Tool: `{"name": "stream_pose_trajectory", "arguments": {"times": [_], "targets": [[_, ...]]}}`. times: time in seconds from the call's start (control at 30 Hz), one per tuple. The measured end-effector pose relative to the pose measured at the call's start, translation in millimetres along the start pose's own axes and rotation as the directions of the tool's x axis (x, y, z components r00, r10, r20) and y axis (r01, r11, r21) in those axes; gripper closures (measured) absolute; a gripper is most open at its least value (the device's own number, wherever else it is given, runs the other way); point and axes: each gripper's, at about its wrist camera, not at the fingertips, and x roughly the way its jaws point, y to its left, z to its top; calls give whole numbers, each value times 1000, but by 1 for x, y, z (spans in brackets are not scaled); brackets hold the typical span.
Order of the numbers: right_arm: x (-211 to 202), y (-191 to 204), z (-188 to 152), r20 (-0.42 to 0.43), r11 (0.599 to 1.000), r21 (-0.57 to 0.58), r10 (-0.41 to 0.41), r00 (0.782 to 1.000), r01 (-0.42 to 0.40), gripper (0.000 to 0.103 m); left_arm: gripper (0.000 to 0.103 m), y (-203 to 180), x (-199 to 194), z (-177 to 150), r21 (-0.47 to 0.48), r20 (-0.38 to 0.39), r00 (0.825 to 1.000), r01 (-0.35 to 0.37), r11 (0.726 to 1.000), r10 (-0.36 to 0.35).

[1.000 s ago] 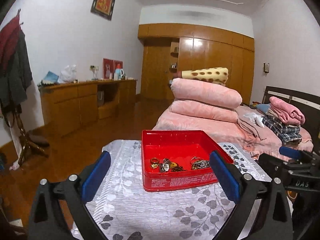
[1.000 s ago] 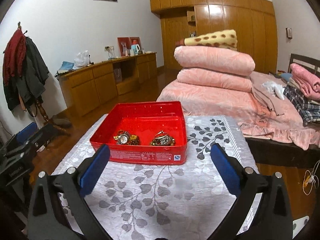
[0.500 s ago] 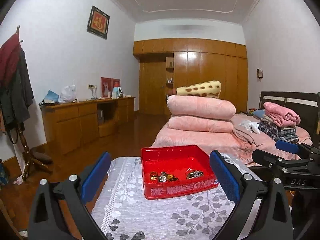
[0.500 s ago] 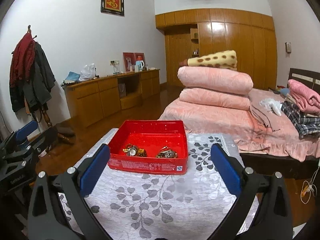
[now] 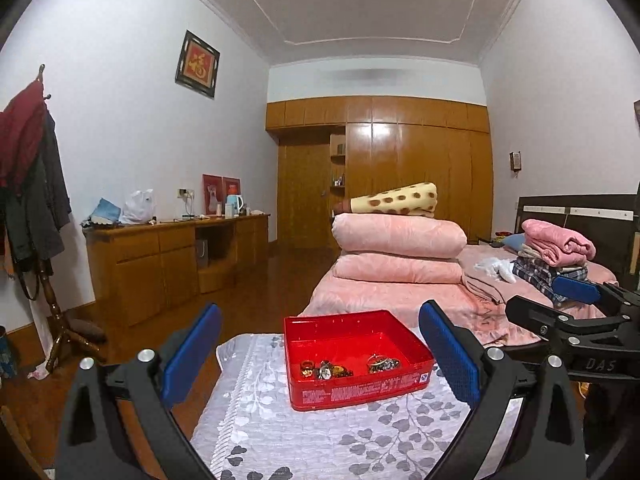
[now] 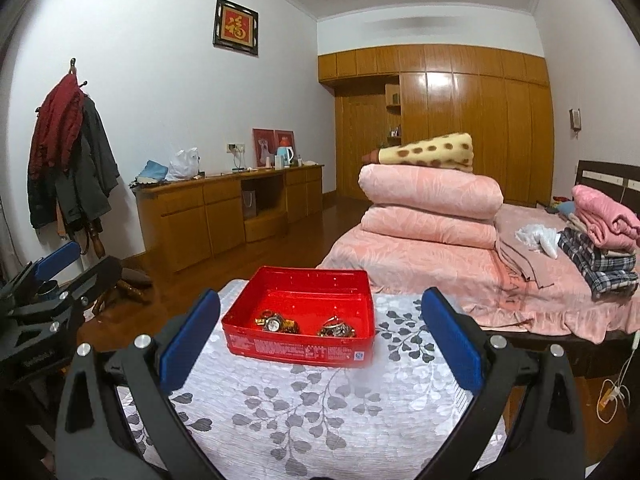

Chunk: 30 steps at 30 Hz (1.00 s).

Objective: Organize jewelry

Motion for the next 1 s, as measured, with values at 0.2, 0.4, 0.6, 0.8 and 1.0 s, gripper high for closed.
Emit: {"name": "stream_pose_trajectory", "arguments": {"times": [0.2, 0.4, 0.6, 0.8, 1.0], "targets": [[-13, 2, 5, 32, 1000, -2, 9, 999, -9, 5, 6, -3, -9, 4, 10, 25, 1000, 2, 1000, -2], [-17, 2, 8, 44, 1000, -8, 19, 999, -19, 5, 6, -4, -11, 5, 18, 28, 1000, -5, 1000, 5], [-21, 4, 11, 56, 1000, -11, 29, 998, -29, 5, 6, -7, -11, 6, 24, 30, 1000, -5, 1000, 4], [-20, 3, 11, 58, 999, -12, 32, 998, -31, 5, 6, -6, -13, 8, 17, 33, 999, -3, 1000, 2], [-20, 3, 11, 58, 999, -12, 33, 998, -32, 5, 6, -5, -13, 9, 14, 34, 999, -3, 1000, 3]]}}
